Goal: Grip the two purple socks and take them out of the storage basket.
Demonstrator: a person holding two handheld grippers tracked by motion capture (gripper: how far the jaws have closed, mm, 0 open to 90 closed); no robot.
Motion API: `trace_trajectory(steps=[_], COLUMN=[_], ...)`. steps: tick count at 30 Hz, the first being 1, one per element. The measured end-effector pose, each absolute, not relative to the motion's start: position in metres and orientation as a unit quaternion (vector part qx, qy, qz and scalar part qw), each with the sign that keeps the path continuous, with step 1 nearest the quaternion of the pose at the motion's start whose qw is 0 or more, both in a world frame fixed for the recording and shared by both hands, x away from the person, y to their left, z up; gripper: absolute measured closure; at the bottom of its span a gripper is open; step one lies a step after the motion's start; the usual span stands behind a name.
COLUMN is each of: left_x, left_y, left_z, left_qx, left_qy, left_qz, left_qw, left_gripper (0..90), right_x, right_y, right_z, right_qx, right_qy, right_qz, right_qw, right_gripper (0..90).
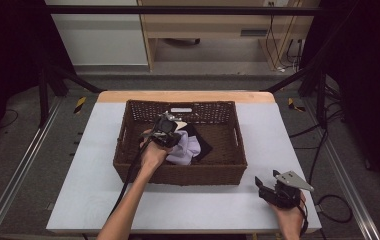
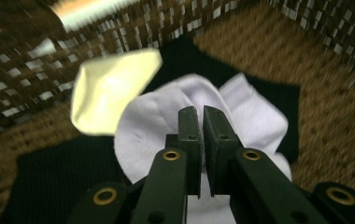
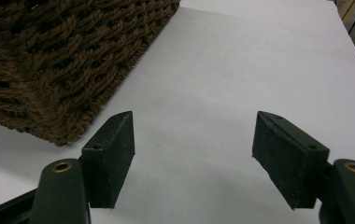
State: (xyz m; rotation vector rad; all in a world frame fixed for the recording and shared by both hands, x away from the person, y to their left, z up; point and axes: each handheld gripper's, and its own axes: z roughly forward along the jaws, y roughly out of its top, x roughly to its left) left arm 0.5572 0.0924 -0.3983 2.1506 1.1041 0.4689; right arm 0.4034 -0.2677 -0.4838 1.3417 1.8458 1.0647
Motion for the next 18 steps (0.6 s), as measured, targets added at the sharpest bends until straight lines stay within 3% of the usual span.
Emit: trace_trajectory(steps=[9, 18], left_x=[0.551, 0.538], left_y=[0.104, 0.117], left_z=[-0.379, -0.346], left_qx=[0.772, 0.74], left_qy=[0.425, 0.415], left_qz=[0.199, 0.222], left_qw=[0.428, 0.481], left_gripper=[85.5, 85.6], right_x=[0.404, 0.403], right_y=[-0.268, -0.269], right_z=[-0.484, -0.483], right_qx=[0.508, 0.51], right_qy=[0.697, 0.695], right_qz=[0.404, 0.405], right_qw=[0.305, 0.304], right_gripper=[31.0, 32.2])
